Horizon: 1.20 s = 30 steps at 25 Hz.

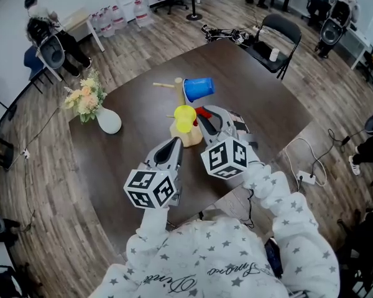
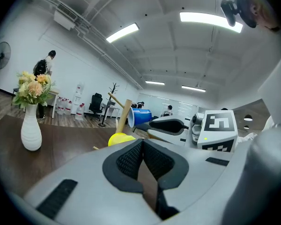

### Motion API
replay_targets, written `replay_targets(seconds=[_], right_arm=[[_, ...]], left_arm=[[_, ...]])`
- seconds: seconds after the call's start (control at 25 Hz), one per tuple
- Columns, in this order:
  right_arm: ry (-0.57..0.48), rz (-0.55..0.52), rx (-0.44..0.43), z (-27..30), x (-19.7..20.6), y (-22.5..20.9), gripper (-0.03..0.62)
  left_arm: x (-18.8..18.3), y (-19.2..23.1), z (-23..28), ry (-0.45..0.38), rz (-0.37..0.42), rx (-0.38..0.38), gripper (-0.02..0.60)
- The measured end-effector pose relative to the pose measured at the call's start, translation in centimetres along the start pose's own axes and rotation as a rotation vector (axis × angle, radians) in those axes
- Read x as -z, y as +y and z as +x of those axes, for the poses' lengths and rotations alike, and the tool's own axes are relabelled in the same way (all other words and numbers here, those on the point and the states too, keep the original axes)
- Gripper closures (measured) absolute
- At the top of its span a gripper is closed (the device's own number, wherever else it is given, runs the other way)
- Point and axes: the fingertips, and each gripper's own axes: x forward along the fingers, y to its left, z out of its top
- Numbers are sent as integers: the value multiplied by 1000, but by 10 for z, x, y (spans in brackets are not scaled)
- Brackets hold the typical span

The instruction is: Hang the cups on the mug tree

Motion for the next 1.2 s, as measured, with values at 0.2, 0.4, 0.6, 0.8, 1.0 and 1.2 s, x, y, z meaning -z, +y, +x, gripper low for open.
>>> replay_targets(seconds=[0.2, 0.4, 0.6, 0.8, 1.0, 1.2], right_arm=[[-16, 248, -53, -4, 8, 5, 545], [-58, 443, -103, -16, 15, 13, 562], [-113, 603, -167, -20, 21, 23, 566], [-141, 666, -194, -25, 25, 31, 572], [-171, 737, -225, -33, 24, 39, 574], [-186, 813, -228, -40, 37, 41, 576]], left_arm=[[-1, 1, -5, -15, 15, -14, 557], [1, -1, -10, -19, 37, -29, 557], [4, 4, -16, -23, 58, -49, 557], [10, 10, -22, -23, 67, -71, 557], [10, 15, -32, -40, 78, -87, 557], [12, 23, -38, -55, 86, -123, 557]])
